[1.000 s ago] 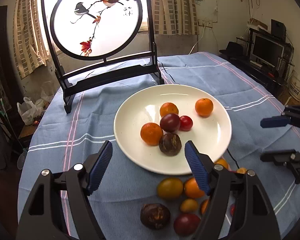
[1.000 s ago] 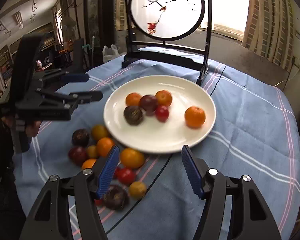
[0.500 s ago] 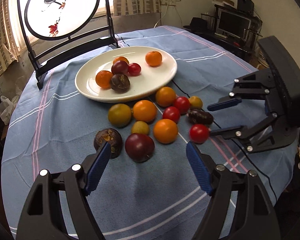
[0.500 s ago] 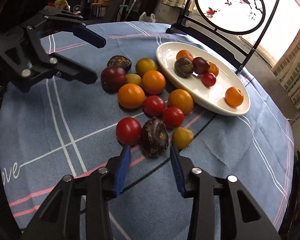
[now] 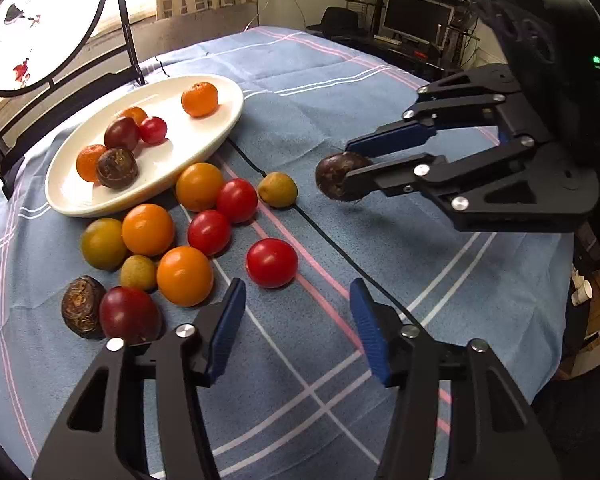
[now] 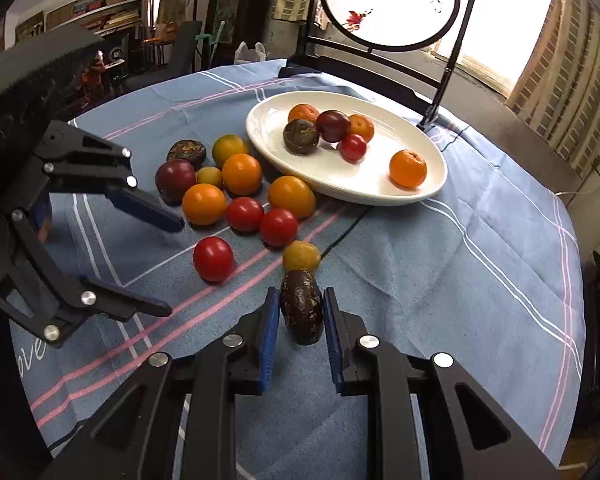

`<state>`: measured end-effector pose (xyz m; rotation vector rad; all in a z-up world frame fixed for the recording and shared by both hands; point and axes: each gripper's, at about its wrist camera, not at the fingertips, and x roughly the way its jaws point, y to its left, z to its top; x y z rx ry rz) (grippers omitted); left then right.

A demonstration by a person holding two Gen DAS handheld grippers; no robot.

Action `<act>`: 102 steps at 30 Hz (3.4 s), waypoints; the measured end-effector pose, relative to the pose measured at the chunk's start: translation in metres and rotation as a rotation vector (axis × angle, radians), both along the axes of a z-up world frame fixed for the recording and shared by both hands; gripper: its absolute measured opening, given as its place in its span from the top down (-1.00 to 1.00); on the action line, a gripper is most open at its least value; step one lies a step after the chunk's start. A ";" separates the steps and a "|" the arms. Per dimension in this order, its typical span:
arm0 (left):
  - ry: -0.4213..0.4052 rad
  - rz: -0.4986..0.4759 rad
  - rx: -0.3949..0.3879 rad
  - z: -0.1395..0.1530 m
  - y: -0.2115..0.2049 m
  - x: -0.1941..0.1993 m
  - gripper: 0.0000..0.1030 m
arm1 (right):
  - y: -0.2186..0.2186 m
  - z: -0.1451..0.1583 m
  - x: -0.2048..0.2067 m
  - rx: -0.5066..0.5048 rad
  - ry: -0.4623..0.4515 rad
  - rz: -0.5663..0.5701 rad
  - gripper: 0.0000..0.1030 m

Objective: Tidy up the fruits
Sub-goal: 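Grasp a dark brown fruit with the right tool while the left tool grasps a red tomato, then set the brown fruit and red tomato on the plate and release both, then grasp a dark red plum with the left tool while the right tool grasps a yellow tomato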

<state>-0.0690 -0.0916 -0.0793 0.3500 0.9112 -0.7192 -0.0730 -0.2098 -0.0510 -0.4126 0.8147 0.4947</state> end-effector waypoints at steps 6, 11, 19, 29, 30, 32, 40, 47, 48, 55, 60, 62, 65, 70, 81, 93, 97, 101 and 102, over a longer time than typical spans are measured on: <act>-0.012 0.059 0.017 -0.005 -0.017 0.019 0.01 | -0.011 -0.004 -0.003 0.026 0.003 -0.015 0.57; -0.014 0.095 0.045 -0.008 -0.016 0.029 0.29 | -0.016 -0.005 -0.003 0.040 0.000 -0.019 0.57; 0.001 0.096 0.038 -0.005 -0.015 0.032 0.44 | -0.018 0.001 -0.006 0.066 -0.010 -0.033 0.57; -0.154 0.172 -0.080 0.064 0.031 0.041 0.44 | -0.014 0.036 0.003 0.115 -0.088 -0.031 0.57; -0.167 0.194 -0.082 0.070 0.036 0.048 0.44 | -0.012 0.043 0.005 0.122 -0.107 -0.027 0.57; -0.195 0.232 -0.075 0.079 0.041 0.060 0.44 | -0.007 0.056 0.013 0.141 -0.140 -0.019 0.57; -0.264 0.356 -0.028 0.091 0.049 0.130 0.44 | 0.005 0.069 0.091 0.248 -0.129 -0.084 0.57; -0.203 0.404 0.017 0.062 0.043 0.183 0.44 | 0.016 0.041 0.157 0.266 -0.044 -0.161 0.57; -0.196 0.407 0.021 0.058 0.042 0.188 0.44 | 0.017 0.037 0.165 0.270 -0.032 -0.168 0.57; -0.172 0.434 0.058 0.042 0.041 0.207 0.44 | 0.022 0.022 0.192 0.274 -0.002 -0.196 0.57; -0.166 0.443 0.070 0.038 0.039 0.211 0.44 | 0.024 0.020 0.199 0.274 0.002 -0.197 0.57; -0.163 0.452 0.073 0.038 0.038 0.213 0.42 | 0.025 0.020 0.202 0.269 0.009 -0.189 0.56; -0.172 0.460 0.051 0.043 0.041 0.213 -0.11 | 0.021 0.026 0.201 0.274 -0.015 -0.220 -0.05; -0.205 0.452 0.027 0.059 0.056 0.193 -0.13 | 0.012 0.041 0.173 0.299 -0.019 -0.174 -0.10; -0.180 0.185 0.035 0.037 0.093 0.055 -0.41 | 0.004 0.024 0.048 0.190 0.020 0.009 -0.28; -0.099 0.145 0.063 -0.008 0.074 0.035 -0.32 | 0.015 -0.004 0.025 0.104 0.069 0.042 -0.28; -0.090 0.118 0.062 -0.007 0.068 0.039 0.07 | 0.019 -0.015 0.031 0.047 0.074 0.042 -0.28; -0.097 0.130 0.062 -0.006 0.071 0.041 0.25 | 0.027 -0.024 0.042 0.006 0.079 0.059 -0.13; -0.086 0.134 0.050 -0.006 0.073 0.042 0.26 | 0.030 -0.027 0.044 -0.009 0.083 0.065 0.00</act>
